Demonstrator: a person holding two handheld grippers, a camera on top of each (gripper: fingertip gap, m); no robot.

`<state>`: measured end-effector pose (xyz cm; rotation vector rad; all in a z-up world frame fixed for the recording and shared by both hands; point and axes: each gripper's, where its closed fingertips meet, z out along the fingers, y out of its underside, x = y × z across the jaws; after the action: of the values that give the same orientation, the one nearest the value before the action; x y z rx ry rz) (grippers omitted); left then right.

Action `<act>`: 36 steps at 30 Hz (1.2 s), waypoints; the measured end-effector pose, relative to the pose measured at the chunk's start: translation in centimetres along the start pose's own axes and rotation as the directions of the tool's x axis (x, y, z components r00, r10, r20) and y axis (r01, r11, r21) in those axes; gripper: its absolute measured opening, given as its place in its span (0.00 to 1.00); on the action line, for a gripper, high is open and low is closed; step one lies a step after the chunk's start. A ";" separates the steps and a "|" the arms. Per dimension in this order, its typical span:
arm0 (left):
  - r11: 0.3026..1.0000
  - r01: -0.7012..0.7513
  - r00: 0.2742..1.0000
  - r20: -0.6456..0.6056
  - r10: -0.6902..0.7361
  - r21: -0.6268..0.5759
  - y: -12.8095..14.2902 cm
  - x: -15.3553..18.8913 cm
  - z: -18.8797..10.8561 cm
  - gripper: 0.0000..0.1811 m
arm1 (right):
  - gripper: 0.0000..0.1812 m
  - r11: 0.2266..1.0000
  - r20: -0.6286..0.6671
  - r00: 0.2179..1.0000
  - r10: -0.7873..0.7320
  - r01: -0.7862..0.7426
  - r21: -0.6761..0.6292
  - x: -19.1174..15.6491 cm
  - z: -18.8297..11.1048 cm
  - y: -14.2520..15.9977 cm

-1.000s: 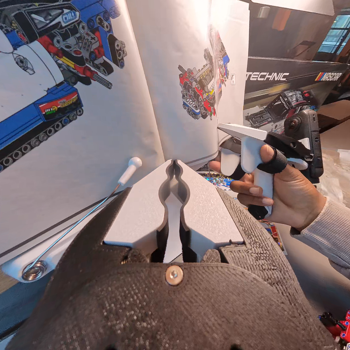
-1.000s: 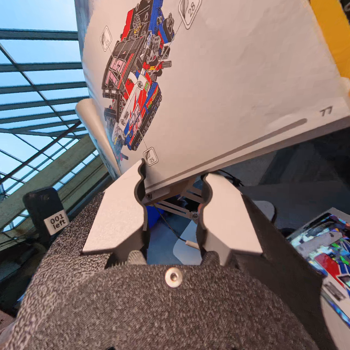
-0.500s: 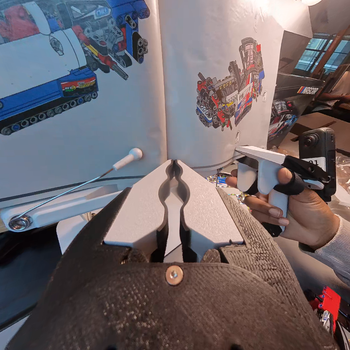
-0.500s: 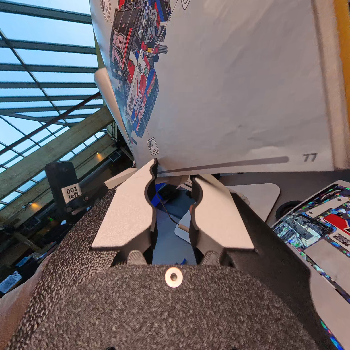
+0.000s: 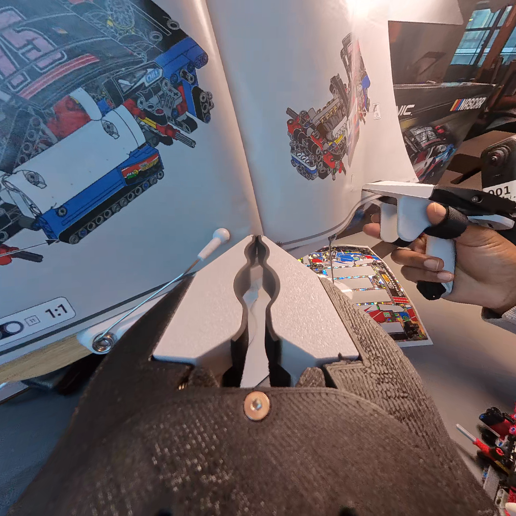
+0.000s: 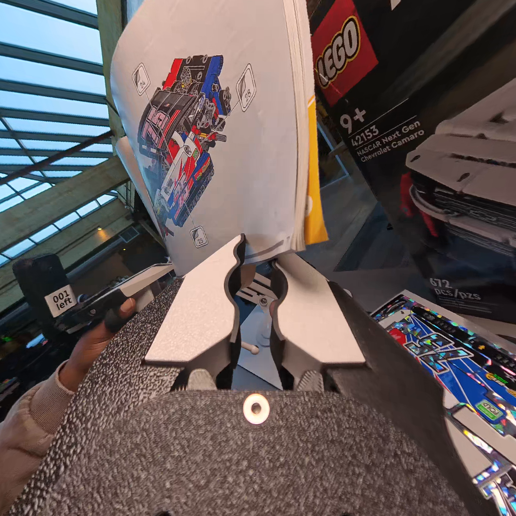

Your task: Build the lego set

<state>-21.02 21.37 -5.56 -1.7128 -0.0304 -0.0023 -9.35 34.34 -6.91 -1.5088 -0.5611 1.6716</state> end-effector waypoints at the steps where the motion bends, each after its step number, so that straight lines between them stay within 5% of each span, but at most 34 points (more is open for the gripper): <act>1: 1.000 -0.012 1.000 0.011 0.012 -0.003 0.0 0.0 0.0 0.00 | 0.07 1.000 0.000 1.000 -0.003 0.003 -0.011 0.2 0.1 0.1; 12: 0.991 -0.131 0.990 0.042 0.132 -0.021 0.3 -1.2 -1.9 0.00 | 0.12 0.997 -0.039 0.999 0.015 -0.018 -0.079 1.4 0.1 1.0; 16: 0.993 -0.115 0.989 0.098 0.114 0.002 -0.3 -4.0 -3.8 0.01 | 0.15 0.996 -0.034 0.999 0.019 -0.022 -0.090 1.1 -1.6 1.1; 21: 0.994 -0.108 0.963 0.254 0.095 0.036 -2.2 -9.1 -5.9 0.11 | 0.07 0.998 -0.079 0.997 0.003 -0.008 -0.059 1.8 -2.8 -0.4; 25: 0.993 -0.056 0.917 0.399 0.010 0.103 -4.1 -15.5 -8.7 0.34 | 0.02 0.988 -0.089 0.988 -0.126 0.118 -0.099 1.1 -2.2 -1.3; 28: 0.981 0.151 0.942 0.283 -0.179 0.118 -2.9 -18.9 -8.6 0.58 | 0.01 0.974 -0.108 0.971 -0.214 0.204 -0.099 0.8 -1.6 -2.3; 31: 0.936 0.352 0.936 0.019 -0.353 0.028 -1.0 -18.9 -6.9 0.65 | 0.01 0.974 -0.097 0.970 -0.222 0.215 -0.077 0.6 -1.1 -3.1; 34: 0.905 0.423 0.879 -0.224 -0.420 -0.038 -0.5 -17.0 -6.4 0.42 | 0.01 0.970 -0.098 0.967 -0.234 0.226 -0.087 0.7 -0.4 -2.9; 36: 0.923 0.385 0.888 -0.266 -0.375 -0.018 -0.8 -16.8 -6.7 0.33 | 0.01 0.968 -0.094 0.965 -0.246 0.239 -0.079 0.6 -0.1 -2.9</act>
<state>-37.77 14.55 -4.09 -1.6336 -0.1668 -0.5214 -8.50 36.49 -5.00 -1.4987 -0.7218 1.3908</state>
